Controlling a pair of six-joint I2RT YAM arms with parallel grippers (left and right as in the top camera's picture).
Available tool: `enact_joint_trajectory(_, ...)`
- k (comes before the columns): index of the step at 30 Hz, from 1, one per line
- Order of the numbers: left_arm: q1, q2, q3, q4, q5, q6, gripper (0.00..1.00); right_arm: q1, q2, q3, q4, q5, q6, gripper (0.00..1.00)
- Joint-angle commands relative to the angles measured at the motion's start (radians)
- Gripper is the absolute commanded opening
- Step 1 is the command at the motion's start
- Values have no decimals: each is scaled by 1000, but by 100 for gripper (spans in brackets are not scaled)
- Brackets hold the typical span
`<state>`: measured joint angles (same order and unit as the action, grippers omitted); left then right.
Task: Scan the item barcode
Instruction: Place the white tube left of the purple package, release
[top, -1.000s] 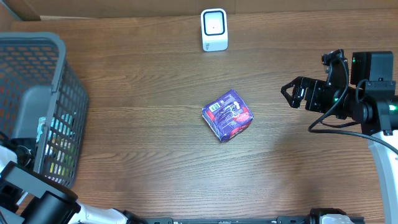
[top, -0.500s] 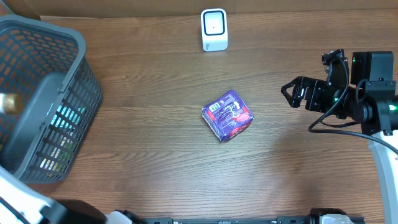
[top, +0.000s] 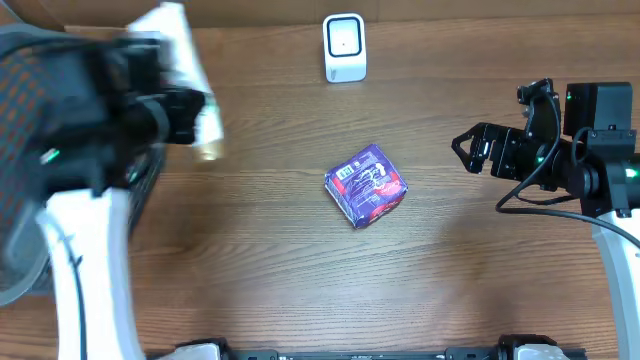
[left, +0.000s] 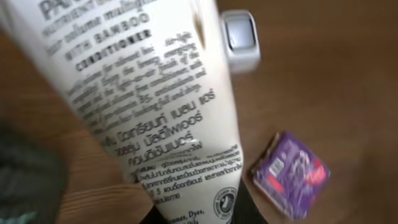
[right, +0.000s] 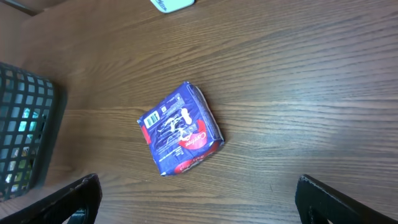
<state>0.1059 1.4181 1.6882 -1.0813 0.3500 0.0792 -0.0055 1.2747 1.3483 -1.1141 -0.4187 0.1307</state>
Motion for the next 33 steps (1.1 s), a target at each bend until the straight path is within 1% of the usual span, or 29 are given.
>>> enact_joint_trajectory(1, -219, 192, -29, -2, -233, -69, 4, 6, -2, 26, 7, -2, -1, 100)
enact_joint_trajectory(5, -360, 411, -29, 2, -268, -241, 4, 5, -2, 26, 1, -2, -1, 100)
enact_joint_trajectory(7, -401, 523, -29, 1, -286, -311, 4, 6, -2, 26, 1, -2, -2, 100)
enact_joint_trajectory(9, -421, 592, -29, 8, -286, -354, 4, 5, -2, 26, 5, -2, -2, 100)
enact_joint_trajectory(11, -452, 678, -29, 4, -292, -356, 4, 5, -2, 26, 11, -1, -2, 100)
enact_joint_trajectory(13, -473, 715, -29, 4, -286, -357, 4, 5, -2, 26, 11, -1, -2, 100)
enact_joint_trajectory(17, -532, 730, -29, 17, -279, -353, 4, 5, -2, 26, 12, -1, -2, 100)
enact_joint_trajectory(18, -555, 730, -29, 32, -274, -337, 8, 5, -2, 26, 12, -1, -2, 100)
enact_joint_trajectory(19, -568, 730, -29, 37, -270, -329, 16, 5, -2, 26, 12, -1, -2, 100)
enact_joint_trajectory(20, -586, 731, -29, 43, -272, -326, 31, 5, -2, 26, 12, -1, -2, 100)
enact_joint_trajectory(22, -620, 730, -27, 50, -285, -306, 70, 5, -2, 26, 12, -2, -2, 100)
enact_joint_trajectory(23, -625, 730, -24, 49, -296, -303, 83, 5, -2, 26, 12, -1, -2, 100)
enact_joint_trajectory(25, -628, 728, 3, 32, -327, -304, 87, 5, -2, 26, 12, -1, -2, 100)
enact_joint_trajectory(30, -566, 713, 164, -61, -388, -296, 88, 5, -2, 26, 11, -1, -2, 100)
enact_joint_trajectory(32, -463, 700, 333, -129, -386, -234, 86, 5, -2, 26, 11, -1, -2, 100)
enact_joint_trajectory(33, -432, 699, 373, -146, -386, -211, 86, 5, -2, 26, 11, -2, -2, 100)
